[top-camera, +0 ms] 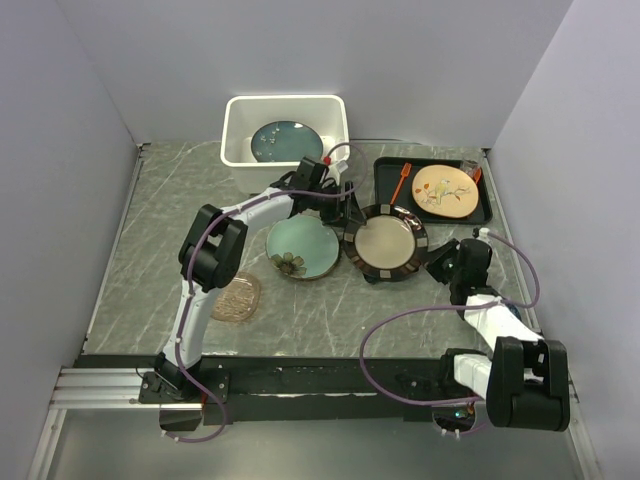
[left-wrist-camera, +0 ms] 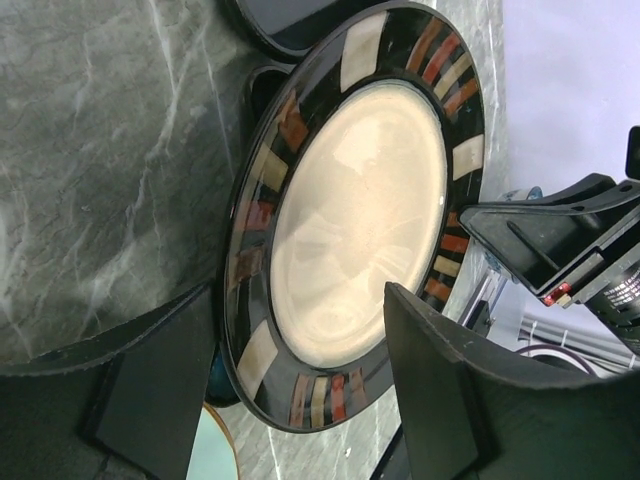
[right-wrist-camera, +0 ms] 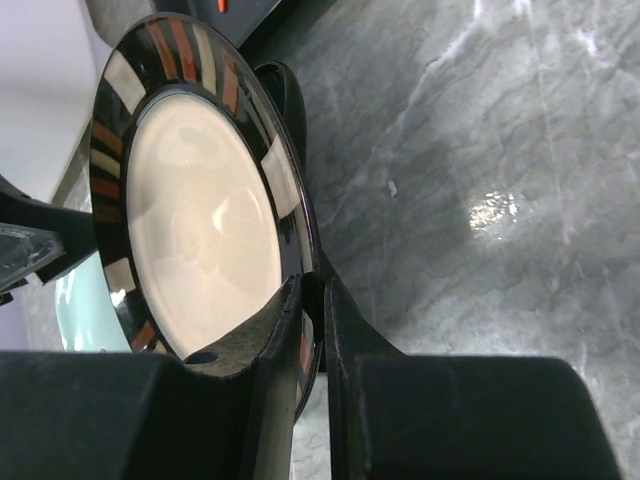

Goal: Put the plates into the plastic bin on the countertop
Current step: Pick up the plate at the center of the board.

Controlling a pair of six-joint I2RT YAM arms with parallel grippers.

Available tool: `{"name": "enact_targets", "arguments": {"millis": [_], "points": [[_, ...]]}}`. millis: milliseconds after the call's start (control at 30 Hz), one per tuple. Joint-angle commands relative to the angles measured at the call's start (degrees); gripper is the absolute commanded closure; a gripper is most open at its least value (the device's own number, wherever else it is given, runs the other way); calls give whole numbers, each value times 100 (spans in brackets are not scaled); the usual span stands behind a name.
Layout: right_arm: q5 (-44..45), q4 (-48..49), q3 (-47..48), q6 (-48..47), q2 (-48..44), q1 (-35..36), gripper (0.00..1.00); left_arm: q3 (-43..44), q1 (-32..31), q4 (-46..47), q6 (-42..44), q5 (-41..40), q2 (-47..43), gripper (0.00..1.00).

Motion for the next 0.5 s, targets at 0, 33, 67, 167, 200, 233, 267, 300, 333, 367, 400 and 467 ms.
{"name": "enact_targets", "arguments": {"millis": [0, 33, 67, 167, 200, 233, 267, 300, 333, 367, 400, 467], "points": [[-513, 323, -87, 43, 140, 80, 96, -27, -34, 199, 39, 309, 4, 31], [-539, 350, -96, 52, 183, 80, 96, -88, -34, 252, -23, 380, 12, 31], [-600, 385, -105, 43, 201, 80, 96, -158, -34, 504, -67, 554, -31, 31], [-750, 640, -184, 61, 298, 79, 96, -474, -34, 971, -269, 889, -154, 31], [-864, 797, -228, 69, 342, 80, 96, -536, -34, 1277, -313, 1047, -198, 31], [-917, 859, -237, 87, 368, 80, 96, -650, -34, 1394, -348, 1101, -233, 32], [-970, 930, -246, 96, 386, 80, 96, -703, -34, 1516, -383, 1179, -303, 31], [-1066, 1035, -263, 113, 412, 80, 96, -756, -25, 1822, -427, 1380, -347, 31], [-1110, 1071, -263, 114, 421, 80, 96, -887, -17, 1956, -514, 1469, -383, 32], [-1154, 1132, -272, 122, 430, 80, 96, -958, -25, 2140, -576, 1566, -453, 32], [-1224, 1202, -281, 122, 421, 71, 96, -1028, -25, 2290, -629, 1697, -497, 32], [-1304, 1281, -298, 131, 377, 71, 96, -1213, -25, 2773, -831, 1865, -585, 32]]}}
